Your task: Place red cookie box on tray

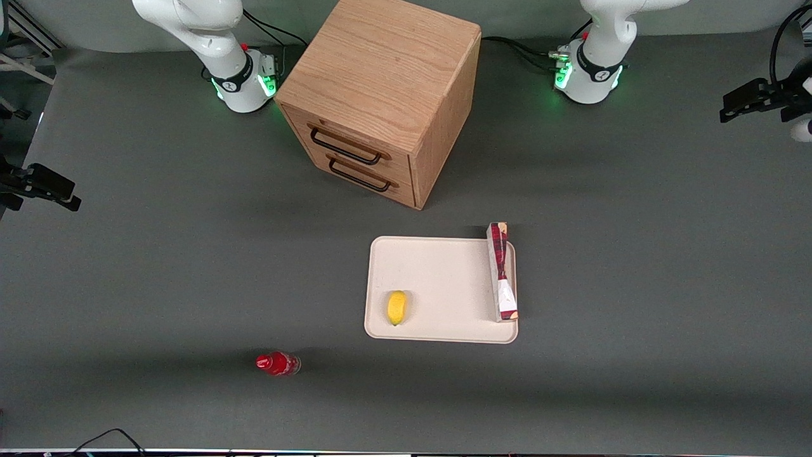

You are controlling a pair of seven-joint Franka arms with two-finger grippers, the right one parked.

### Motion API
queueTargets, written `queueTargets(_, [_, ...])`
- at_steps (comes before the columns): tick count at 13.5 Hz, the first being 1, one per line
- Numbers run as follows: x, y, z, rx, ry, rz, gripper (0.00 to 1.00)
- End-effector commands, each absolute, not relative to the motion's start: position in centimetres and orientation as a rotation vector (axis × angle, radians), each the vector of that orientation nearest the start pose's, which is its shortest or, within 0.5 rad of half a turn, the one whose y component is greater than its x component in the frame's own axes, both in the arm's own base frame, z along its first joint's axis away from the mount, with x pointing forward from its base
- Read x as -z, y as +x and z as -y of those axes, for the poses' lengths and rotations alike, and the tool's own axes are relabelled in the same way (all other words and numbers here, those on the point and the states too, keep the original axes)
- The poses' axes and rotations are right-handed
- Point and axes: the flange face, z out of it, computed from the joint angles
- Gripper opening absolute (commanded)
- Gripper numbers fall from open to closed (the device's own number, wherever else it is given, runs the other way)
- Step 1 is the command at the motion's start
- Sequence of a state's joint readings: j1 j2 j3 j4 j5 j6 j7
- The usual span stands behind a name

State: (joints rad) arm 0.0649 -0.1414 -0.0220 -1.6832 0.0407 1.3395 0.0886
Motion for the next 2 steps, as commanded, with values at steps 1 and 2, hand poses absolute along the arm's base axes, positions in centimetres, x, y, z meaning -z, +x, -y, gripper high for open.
queueTargets(1, [-63.61,49.57,-1.68,-0.294,-3.094,-0.102,1.0])
queueTargets(2, [-63.58,49.54,-0.85,-0.301,-3.089,-0.125,1.0])
